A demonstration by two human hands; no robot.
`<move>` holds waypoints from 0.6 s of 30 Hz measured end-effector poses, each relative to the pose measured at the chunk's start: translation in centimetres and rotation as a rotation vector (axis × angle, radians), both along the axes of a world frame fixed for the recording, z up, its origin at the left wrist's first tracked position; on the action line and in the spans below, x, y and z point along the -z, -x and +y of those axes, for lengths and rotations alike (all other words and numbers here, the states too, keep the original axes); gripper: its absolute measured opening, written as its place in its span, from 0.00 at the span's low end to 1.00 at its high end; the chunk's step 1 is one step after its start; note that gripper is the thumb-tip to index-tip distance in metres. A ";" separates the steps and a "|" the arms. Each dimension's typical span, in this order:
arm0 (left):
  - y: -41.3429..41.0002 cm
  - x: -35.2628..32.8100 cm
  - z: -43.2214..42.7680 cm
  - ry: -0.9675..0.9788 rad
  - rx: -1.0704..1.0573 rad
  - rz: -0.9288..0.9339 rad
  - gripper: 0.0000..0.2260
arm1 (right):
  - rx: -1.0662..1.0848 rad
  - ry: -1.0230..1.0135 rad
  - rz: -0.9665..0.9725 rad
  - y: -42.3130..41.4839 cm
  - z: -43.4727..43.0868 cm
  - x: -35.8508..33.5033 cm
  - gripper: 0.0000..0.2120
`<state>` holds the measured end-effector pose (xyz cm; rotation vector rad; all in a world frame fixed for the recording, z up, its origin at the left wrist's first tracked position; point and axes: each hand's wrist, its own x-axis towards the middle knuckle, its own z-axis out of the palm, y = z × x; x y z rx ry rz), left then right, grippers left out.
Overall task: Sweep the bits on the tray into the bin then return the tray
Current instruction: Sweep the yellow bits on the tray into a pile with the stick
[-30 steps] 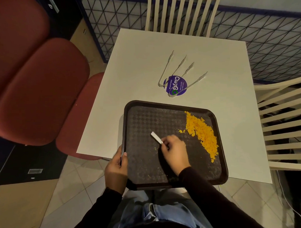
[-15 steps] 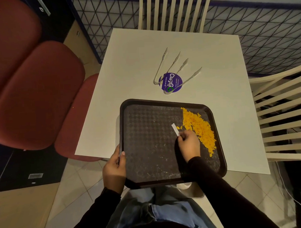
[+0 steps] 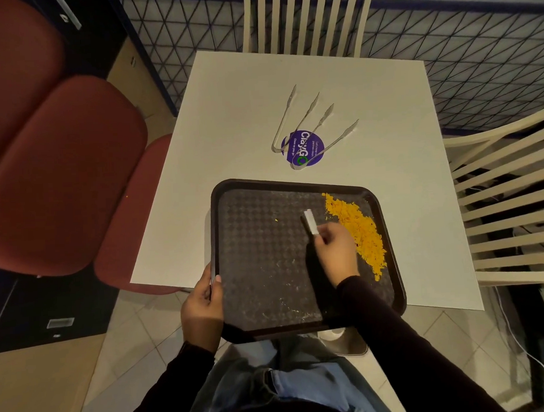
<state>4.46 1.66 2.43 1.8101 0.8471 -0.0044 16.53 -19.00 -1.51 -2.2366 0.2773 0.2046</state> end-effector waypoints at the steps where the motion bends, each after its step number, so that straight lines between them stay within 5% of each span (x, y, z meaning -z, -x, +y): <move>1: 0.0 0.0 0.0 0.005 -0.004 -0.004 0.18 | -0.055 -0.010 -0.016 0.4 1.2 -0.4 0.07; 8: 0.0 -0.9 -0.4 -0.002 0.007 -0.023 0.18 | -0.280 -0.050 -0.040 0.2 6.6 -1.3 0.11; 18: -0.2 -0.2 -0.2 -0.060 0.007 -0.059 0.16 | 0.024 0.033 0.019 -4.0 1.0 0.6 0.10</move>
